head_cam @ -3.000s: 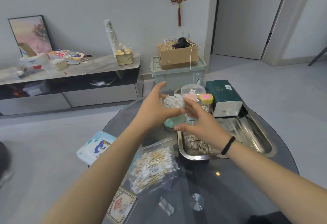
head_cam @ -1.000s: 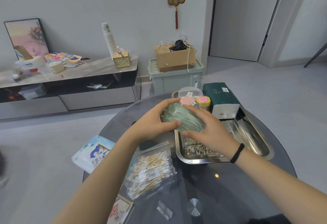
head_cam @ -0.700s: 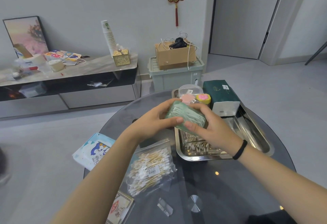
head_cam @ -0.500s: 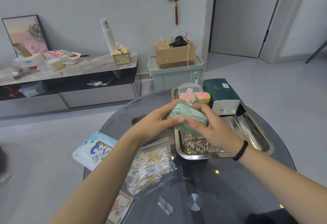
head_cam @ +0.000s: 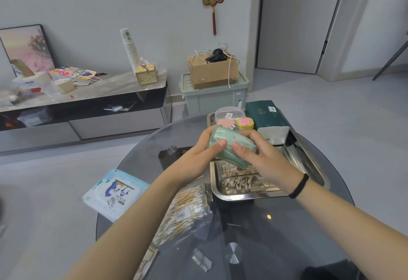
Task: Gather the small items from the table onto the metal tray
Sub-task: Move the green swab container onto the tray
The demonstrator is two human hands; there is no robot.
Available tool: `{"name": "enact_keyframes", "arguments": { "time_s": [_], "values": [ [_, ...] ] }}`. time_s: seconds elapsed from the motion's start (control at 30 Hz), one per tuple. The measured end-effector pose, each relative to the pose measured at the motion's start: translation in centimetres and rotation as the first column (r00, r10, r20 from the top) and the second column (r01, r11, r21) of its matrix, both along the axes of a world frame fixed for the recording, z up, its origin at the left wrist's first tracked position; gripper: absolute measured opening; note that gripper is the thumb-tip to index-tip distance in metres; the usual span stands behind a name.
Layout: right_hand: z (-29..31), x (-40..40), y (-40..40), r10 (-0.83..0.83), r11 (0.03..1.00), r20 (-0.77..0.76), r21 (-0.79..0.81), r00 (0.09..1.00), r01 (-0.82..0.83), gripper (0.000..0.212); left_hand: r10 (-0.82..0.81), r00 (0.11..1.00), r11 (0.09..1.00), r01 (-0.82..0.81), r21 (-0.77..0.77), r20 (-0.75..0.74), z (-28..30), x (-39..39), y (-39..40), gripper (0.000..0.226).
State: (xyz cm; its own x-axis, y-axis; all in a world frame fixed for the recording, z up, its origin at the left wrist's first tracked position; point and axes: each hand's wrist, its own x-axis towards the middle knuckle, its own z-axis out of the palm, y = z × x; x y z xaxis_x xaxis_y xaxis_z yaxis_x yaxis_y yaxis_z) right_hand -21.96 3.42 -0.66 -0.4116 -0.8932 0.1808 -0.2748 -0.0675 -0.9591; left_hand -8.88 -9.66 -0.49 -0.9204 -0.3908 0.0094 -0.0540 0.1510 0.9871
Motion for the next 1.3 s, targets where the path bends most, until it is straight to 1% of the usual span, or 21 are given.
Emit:
{"name": "enact_keyframes", "arguments": {
  "time_s": [0.07,0.2,0.3,0.47,0.6,0.67,0.73,0.83,0.93,1.0,1.07,1.13,1.2,1.23,1.3],
  "values": [
    [0.2,-0.2,0.3,0.018,1.000,0.007,0.006,1.000,-0.018,0.035,-0.026,1.000,0.999,0.026,-0.018,0.015,0.1,-0.2,0.2,0.066],
    [-0.3,-0.4,0.5,0.031,0.998,0.047,0.045,0.998,-0.033,0.046,-0.041,0.999,0.999,0.041,-0.014,0.032,0.0,-0.1,0.5,0.064],
    [-0.5,-0.6,0.7,0.045,0.996,0.089,0.070,0.995,-0.051,0.046,-0.052,0.995,0.997,0.056,-0.044,0.079,-0.4,0.0,0.7,0.060],
    [-0.6,-1.3,1.4,0.073,0.987,0.094,0.139,0.993,-0.086,0.050,-0.071,0.990,0.989,0.087,-0.123,0.125,-0.6,0.0,1.5,0.052],
    [-0.6,-1.2,1.8,0.090,0.983,0.206,0.140,0.974,-0.121,0.055,-0.070,0.989,0.982,0.092,-0.168,0.132,-0.4,-0.3,1.7,0.055],
    [-0.4,-1.2,2.0,0.099,0.982,0.255,0.129,0.962,-0.135,0.057,-0.066,0.992,0.976,0.087,-0.199,0.110,-0.3,-0.4,2.1,0.050],
    [-0.2,-1.3,2.1,0.100,0.983,0.298,0.119,0.949,-0.141,0.059,-0.049,0.997,0.976,0.060,-0.210,0.058,0.2,-0.5,2.4,0.040],
    [0.1,-1.2,2.1,0.102,0.988,0.377,0.072,0.920,-0.138,0.052,-0.006,1.000,0.985,0.007,-0.175,0.006,0.8,-1.2,2.7,0.030],
    [0.1,-1.3,2.2,0.079,0.992,0.441,0.054,0.894,-0.115,0.044,0.000,1.000,0.991,-0.004,-0.132,-0.026,0.6,-1.7,3.3,0.033],
    [0.1,-1.6,2.3,0.074,0.992,0.469,0.054,0.880,-0.113,0.043,0.005,1.000,0.992,-0.008,-0.130,-0.028,0.3,-1.8,3.5,0.036],
    [0.2,-1.8,2.4,0.077,0.992,0.493,0.053,0.867,-0.118,0.049,-0.006,1.000,0.989,0.002,-0.147,-0.027,0.3,-2.1,3.7,0.037],
    [0.2,-2.3,2.6,0.082,0.990,0.509,0.059,0.857,-0.130,0.062,-0.017,1.000,0.984,0.016,-0.180,-0.008,0.5,-2.6,3.8,0.036],
    [0.3,-3.0,2.9,0.086,0.988,0.504,0.071,0.859,-0.140,0.070,-0.029,1.000,0.978,0.031,-0.206,0.012,0.6,-3.1,4.0,0.034],
    [0.3,-3.3,3.0,0.083,0.987,0.499,0.080,0.863,-0.141,0.071,-0.045,0.999,0.974,0.049,-0.220,0.020,0.6,-3.2,4.0,0.035],
    [0.4,-3.9,3.4,0.064,0.987,0.494,0.096,0.867,-0.128,0.064,-0.061,0.996,0.952,0.077,-0.295,0.063,0.4,-3.7,4.1,0.044]
  ]
}}
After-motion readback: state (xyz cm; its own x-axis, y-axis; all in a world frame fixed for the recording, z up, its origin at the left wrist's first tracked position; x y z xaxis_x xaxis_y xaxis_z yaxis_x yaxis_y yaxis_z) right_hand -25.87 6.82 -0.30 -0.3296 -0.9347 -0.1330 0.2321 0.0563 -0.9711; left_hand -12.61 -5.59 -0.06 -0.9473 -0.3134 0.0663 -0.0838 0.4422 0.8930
